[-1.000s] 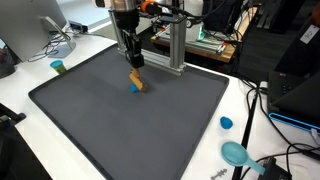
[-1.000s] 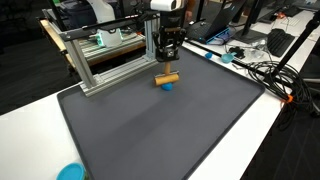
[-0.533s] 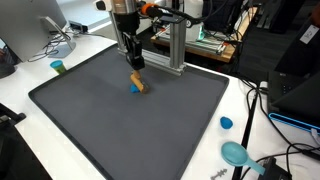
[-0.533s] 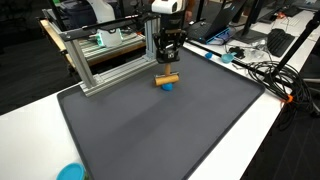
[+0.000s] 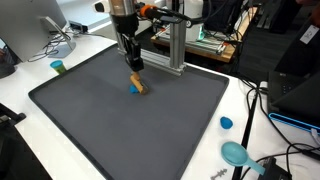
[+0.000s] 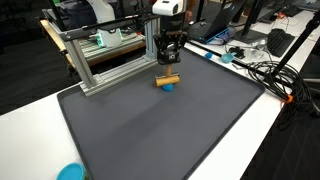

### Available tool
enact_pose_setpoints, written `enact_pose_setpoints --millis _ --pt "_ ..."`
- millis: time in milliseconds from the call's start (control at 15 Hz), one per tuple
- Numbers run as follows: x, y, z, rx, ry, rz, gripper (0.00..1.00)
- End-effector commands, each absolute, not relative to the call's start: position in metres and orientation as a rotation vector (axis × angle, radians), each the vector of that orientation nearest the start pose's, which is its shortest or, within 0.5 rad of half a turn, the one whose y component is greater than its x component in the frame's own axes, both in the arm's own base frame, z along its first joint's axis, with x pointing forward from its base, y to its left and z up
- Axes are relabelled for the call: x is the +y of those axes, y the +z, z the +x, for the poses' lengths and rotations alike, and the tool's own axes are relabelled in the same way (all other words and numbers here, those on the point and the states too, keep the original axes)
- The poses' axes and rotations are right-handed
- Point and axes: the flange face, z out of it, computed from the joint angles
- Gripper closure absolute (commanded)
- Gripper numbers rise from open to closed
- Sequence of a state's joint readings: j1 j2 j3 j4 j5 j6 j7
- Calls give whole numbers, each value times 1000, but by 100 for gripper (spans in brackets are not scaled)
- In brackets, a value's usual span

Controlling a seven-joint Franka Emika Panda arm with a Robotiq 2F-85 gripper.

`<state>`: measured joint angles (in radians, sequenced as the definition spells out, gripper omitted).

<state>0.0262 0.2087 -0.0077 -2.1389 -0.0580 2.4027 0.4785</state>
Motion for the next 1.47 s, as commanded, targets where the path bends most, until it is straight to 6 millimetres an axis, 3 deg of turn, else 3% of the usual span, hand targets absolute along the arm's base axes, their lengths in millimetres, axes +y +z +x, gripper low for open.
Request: enact_pose_setpoints --millis 0,1400 --pt "1 276 591 713 -150 -3059 78" --pt "-13 279 603 845 -270 -3038 78"
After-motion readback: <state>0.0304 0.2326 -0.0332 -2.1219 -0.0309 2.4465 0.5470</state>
